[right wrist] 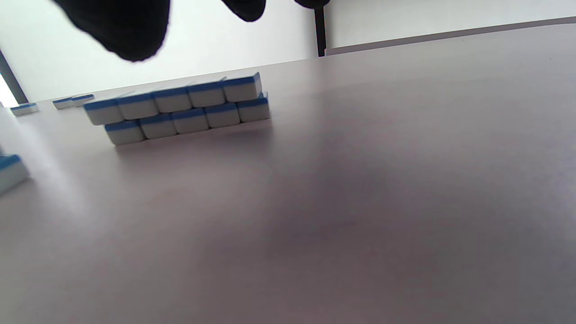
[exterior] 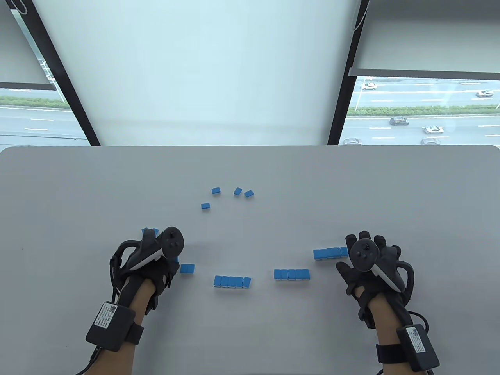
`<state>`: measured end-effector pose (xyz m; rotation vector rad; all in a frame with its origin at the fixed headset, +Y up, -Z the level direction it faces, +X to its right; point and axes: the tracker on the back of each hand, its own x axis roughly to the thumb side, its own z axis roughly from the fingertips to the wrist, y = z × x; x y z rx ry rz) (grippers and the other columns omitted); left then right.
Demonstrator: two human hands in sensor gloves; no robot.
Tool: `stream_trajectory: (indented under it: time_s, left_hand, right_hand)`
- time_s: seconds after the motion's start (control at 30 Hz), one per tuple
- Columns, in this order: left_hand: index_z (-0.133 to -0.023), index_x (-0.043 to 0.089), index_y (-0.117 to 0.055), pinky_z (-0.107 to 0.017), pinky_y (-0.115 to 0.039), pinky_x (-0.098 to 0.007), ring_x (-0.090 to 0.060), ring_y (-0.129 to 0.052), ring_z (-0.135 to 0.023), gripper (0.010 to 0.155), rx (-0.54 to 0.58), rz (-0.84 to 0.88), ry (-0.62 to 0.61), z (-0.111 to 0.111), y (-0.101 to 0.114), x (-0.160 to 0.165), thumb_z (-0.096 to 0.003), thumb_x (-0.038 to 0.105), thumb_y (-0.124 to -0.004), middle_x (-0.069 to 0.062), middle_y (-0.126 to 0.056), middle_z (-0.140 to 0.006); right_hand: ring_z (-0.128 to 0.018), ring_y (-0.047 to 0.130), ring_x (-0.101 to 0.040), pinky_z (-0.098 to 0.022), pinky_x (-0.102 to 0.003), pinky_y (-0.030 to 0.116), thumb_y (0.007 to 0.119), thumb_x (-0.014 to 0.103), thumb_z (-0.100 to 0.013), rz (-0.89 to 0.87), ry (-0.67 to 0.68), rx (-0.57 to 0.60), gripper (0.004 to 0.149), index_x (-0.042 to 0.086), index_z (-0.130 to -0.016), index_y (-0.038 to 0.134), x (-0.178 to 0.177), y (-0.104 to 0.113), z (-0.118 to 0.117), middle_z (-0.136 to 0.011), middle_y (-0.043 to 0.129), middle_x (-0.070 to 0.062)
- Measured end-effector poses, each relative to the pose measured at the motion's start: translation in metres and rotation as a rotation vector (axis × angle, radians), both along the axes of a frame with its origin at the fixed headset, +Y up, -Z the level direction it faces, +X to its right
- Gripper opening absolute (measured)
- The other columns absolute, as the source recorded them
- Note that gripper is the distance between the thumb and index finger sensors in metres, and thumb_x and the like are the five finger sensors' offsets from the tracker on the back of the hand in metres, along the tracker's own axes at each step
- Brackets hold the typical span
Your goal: Build mahjong tile wall
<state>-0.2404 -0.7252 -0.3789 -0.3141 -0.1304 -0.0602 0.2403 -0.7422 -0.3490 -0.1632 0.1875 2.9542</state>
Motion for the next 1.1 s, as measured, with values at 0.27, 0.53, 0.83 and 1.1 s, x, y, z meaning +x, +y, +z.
stream_trajectory:
  time_s: [0.27, 0.53, 0.83, 1.1]
  left_hand:
    - [-0.097, 0.025, -0.067, -0.062, -0.075, -0.054, -0.023, -0.091, -0.073, 0.06, -0.069, -0.105, 0.004, 0.0, -0.011, 0.007, -0.0427, 0.04, -0.087, 0.002, -0.082, -0.092]
    - [-0.097, 0.029, -0.067, -0.062, -0.075, -0.053, -0.022, -0.09, -0.074, 0.058, -0.083, -0.122, -0.01, -0.001, -0.017, 0.01, -0.043, 0.04, -0.087, 0.004, -0.082, -0.091]
    - [-0.097, 0.032, -0.068, -0.062, -0.075, -0.053, -0.022, -0.09, -0.075, 0.058, -0.082, -0.119, -0.009, -0.002, -0.018, 0.009, -0.0425, 0.041, -0.087, 0.005, -0.083, -0.09]
    - [-0.101, 0.03, -0.064, -0.064, -0.073, -0.055, -0.026, -0.088, -0.079, 0.066, -0.129, -0.06, 0.01, -0.005, -0.01, 0.001, -0.0422, 0.047, -0.086, 0.002, -0.079, -0.097]
  right_hand:
    - [-0.1, 0.019, -0.043, -0.064, -0.065, 0.013, 0.071, 0.059, -0.041, 0.004, 0.002, -0.004, 0.077, 0.032, -0.105, 0.036, -0.001, 0.0, 0.0, -0.113, 0.024, -0.002]
    - [-0.1, 0.019, -0.043, -0.064, -0.066, 0.013, 0.071, 0.059, -0.041, 0.006, 0.0, -0.005, 0.078, 0.032, -0.105, 0.036, -0.001, 0.0, 0.0, -0.113, 0.024, -0.002]
    - [-0.1, 0.019, -0.043, -0.064, -0.066, 0.013, 0.071, 0.059, -0.041, 0.007, 0.001, -0.007, 0.077, 0.032, -0.105, 0.037, -0.001, -0.001, 0.0, -0.113, 0.024, -0.002]
    - [-0.1, 0.019, -0.043, -0.064, -0.066, 0.013, 0.071, 0.059, -0.041, 0.008, 0.001, -0.008, 0.077, 0.032, -0.105, 0.037, -0.001, -0.001, 0.0, -0.113, 0.024, -0.002]
